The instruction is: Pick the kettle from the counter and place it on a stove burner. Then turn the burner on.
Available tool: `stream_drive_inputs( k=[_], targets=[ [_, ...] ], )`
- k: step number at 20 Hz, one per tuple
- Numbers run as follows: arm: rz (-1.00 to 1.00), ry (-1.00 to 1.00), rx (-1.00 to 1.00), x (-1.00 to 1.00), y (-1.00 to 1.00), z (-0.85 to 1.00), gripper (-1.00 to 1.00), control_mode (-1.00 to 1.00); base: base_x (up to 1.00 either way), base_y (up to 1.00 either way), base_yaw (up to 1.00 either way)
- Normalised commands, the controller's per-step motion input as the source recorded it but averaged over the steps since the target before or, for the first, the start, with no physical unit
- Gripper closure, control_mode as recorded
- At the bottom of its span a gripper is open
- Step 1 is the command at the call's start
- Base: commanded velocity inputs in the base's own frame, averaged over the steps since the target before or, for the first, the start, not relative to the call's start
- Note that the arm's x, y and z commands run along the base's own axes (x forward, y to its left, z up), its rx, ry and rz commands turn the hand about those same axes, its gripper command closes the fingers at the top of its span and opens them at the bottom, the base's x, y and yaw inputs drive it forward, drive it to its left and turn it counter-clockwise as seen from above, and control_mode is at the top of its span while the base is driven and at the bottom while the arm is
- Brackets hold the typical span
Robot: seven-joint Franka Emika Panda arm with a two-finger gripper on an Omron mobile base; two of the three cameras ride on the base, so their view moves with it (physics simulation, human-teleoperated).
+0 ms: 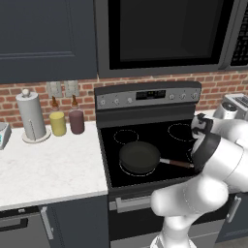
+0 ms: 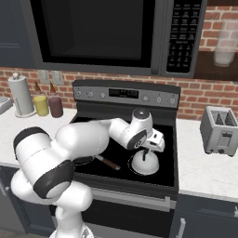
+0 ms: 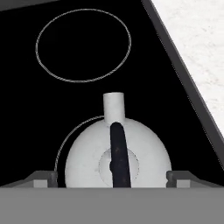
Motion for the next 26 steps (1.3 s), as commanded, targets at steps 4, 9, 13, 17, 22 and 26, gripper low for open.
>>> stream_drive_inputs(
  k=[4, 9, 13, 17, 22, 26],
  targets=[
    [-0.02, -0.05, 0.0, -0.08, 0.14, 0.36, -1.0, -1.0, 0.0, 0.0, 0.0],
    [-0.06, -0.07, 0.0, 0.0, 0.01, 0.61, -1.0, -1.0, 0.0, 0.0, 0.0],
    [-0.04, -0.07, 0.0, 0.06, 0.03, 0.65, -1.0, -1.0, 0.0, 0.0, 0.0],
    [-0.02, -0.04, 0.0, 0.46, 0.0, 0.63, -1.0, -1.0, 0.0, 0.0, 0.0],
    [0.0, -0.02, 0.0, 0.87, -0.01, 0.43, -1.0, -1.0, 0.0, 0.0, 0.0],
    [0.01, 0.0, 0.0, 1.0, -0.04, 0.34, -1.0, -1.0, 0.0, 0.0, 0.0]
  ],
)
